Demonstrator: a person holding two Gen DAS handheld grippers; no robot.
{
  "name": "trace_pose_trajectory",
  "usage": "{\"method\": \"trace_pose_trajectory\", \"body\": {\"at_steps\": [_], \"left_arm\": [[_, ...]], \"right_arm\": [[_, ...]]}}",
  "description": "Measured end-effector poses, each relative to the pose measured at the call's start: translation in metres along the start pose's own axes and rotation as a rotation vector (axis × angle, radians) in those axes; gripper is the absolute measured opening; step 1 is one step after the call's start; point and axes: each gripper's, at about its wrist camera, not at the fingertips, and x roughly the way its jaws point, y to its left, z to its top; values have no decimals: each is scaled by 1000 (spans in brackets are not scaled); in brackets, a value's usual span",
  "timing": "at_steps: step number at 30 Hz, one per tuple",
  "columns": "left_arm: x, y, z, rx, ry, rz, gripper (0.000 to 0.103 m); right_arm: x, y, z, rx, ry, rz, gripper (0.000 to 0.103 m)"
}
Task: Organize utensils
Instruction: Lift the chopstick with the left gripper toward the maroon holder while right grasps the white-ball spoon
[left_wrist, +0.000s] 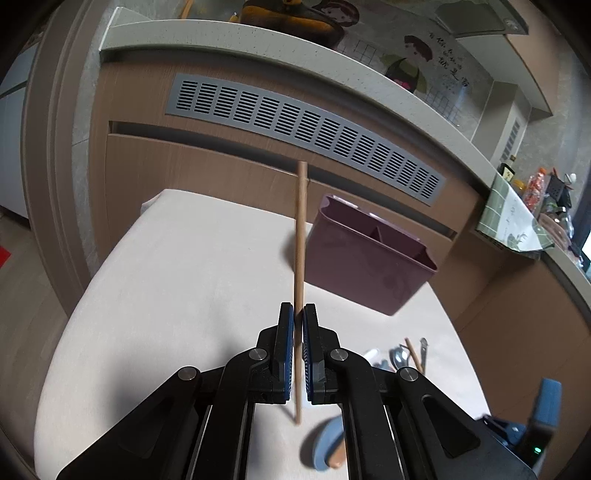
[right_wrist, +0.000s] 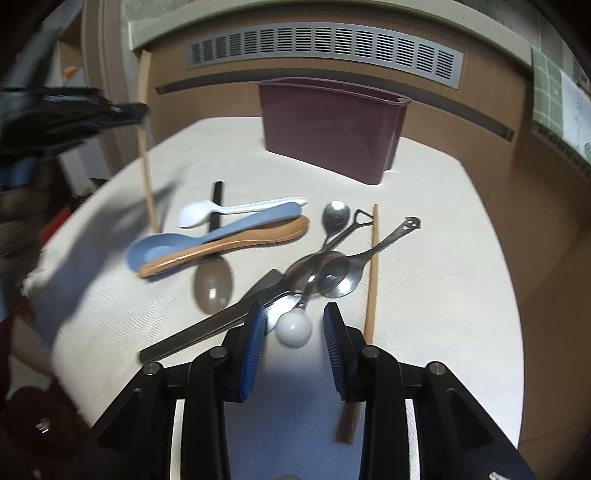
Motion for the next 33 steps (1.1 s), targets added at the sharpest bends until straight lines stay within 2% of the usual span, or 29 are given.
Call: {"method": "trace_pose_trajectory", "body": {"at_steps": [1, 3, 5, 9, 11, 13, 17, 18, 20, 22, 24, 26, 32, 33], "left_arm": [[-3, 1, -1, -4, 2, -3, 5], [-9, 0, -3, -6, -1, -5, 5], [-13, -1, -4, -4, -9, -9, 5], [-20, -9, -2, 12, -30, -29, 5], [-24, -12, -2, 18, -37, -38, 5], [-29, -12, -2, 17, -41, -43, 5], [-35, -10, -3, 9, -46, -39, 5], [-37, -10, -3, 9, -52, -38, 5], [-42, -11, -5, 15, -65, -34, 5], [-44, -12, -5, 18, -72, -37, 5], [-44, -13, -6, 20, -71, -39, 5], [-43, -13, -7, 23, -65, -34, 5], [-38, -9, -12, 21, -45, -21, 5], [-37, -9, -13, 21, -43, -19, 5]], "right_arm": [[0, 2, 1, -15, 0, -4, 27], [-4, 3, 3, -39, -2, 10, 12], [-16, 0, 12, -55, -49, -8, 2], [-57, -19, 43, -28, -214, -28, 2], [-69, -27, 56, -18, -249, -30, 2], [-78, -39, 63, 11, -261, 6, 2], [-69, -46, 50, 22, -167, 166, 11], [-67, -41, 41, 16, -148, 178, 18], [-56, -30, 21, -11, -109, 158, 28], [-41, -20, 5, -23, -58, 132, 29], [-29, -14, -3, -5, -28, 147, 29], [-18, -10, -5, 12, -20, 154, 28], [11, -4, -3, 23, 16, 73, 28], [9, -6, -4, 32, 1, 77, 24]]}}
